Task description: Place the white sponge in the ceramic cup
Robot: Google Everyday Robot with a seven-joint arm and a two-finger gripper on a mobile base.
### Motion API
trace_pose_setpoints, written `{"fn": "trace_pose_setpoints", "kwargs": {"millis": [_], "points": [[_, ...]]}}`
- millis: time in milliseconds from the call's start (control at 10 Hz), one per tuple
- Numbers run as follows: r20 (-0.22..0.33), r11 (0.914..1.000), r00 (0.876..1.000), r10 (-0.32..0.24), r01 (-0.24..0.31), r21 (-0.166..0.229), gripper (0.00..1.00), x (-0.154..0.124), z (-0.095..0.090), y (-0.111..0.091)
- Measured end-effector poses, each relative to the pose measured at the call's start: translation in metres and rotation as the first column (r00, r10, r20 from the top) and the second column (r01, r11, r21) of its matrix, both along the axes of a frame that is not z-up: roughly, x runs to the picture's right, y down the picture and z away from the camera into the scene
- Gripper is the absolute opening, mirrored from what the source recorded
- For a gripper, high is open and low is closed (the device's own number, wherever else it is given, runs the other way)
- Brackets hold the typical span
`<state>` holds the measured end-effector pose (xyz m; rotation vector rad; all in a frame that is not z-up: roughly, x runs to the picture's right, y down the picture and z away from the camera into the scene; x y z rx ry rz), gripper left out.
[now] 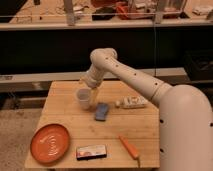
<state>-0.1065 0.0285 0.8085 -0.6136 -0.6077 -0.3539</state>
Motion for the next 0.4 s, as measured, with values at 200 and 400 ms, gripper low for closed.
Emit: {"fn": "trace_pose_setpoints", "kwargs": {"millis": [200,400], "points": [[-0.007,1.0,1.0,0.002,-0.003,-0.009,0.59,-0.001,0.0,0.001],[-0.025,0.9993,0.999,0.02,-0.021,-0.031,0.7,0.018,-0.003,0.002]]}}
